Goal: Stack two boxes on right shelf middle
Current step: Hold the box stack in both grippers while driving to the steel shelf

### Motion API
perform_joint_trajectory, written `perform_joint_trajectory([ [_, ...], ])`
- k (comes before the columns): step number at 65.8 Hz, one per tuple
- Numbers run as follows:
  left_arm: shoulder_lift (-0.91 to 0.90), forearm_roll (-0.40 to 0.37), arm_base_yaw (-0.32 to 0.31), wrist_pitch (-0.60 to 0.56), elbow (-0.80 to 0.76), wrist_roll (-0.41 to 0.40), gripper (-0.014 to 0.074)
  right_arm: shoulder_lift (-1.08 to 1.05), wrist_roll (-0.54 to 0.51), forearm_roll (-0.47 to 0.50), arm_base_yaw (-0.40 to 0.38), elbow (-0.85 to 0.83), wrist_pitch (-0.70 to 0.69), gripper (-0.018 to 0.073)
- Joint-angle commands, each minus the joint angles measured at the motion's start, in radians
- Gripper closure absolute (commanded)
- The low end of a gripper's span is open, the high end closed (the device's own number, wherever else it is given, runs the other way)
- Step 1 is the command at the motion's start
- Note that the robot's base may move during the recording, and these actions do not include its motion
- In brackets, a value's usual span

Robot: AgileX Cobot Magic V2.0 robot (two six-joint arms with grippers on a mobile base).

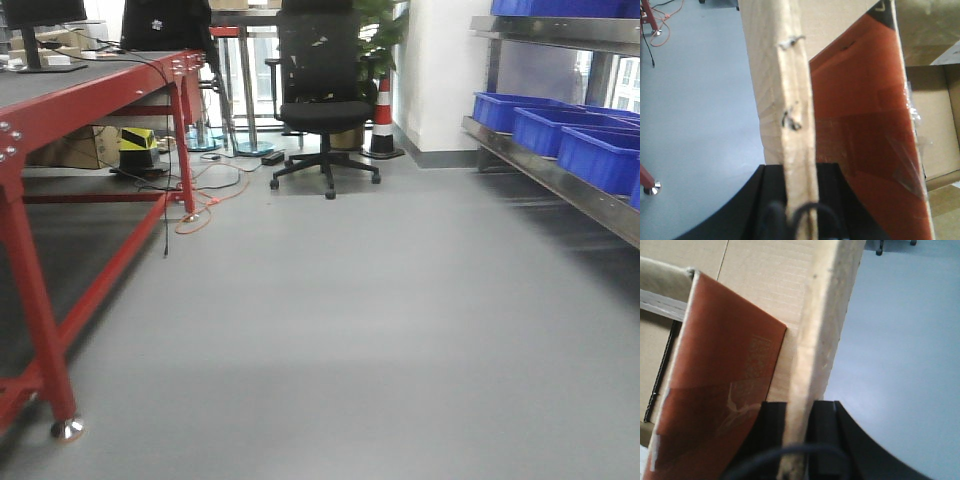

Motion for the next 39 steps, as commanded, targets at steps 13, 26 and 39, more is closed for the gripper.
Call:
perform_joint_trajectory([
  [13,-0.010,0.003,0.000,-0.051,-0.012,0.002,0.0708,-0.012,-0.020,0.001,-0.002,-0.012,-0.052,0.0712],
  [26,-0.010,0.005,0.000,-0.051,-0.012,0.002,0.0708,-0.012,-0.020,0.001,-0.002,-0.012,-0.052,0.0712],
  [39,-0.010,0.005,0.000,-0.051,-0.012,0.002,0.0708,-0.012,-0.020,0.001,-0.002,-0.012,-0.052,0.0712],
])
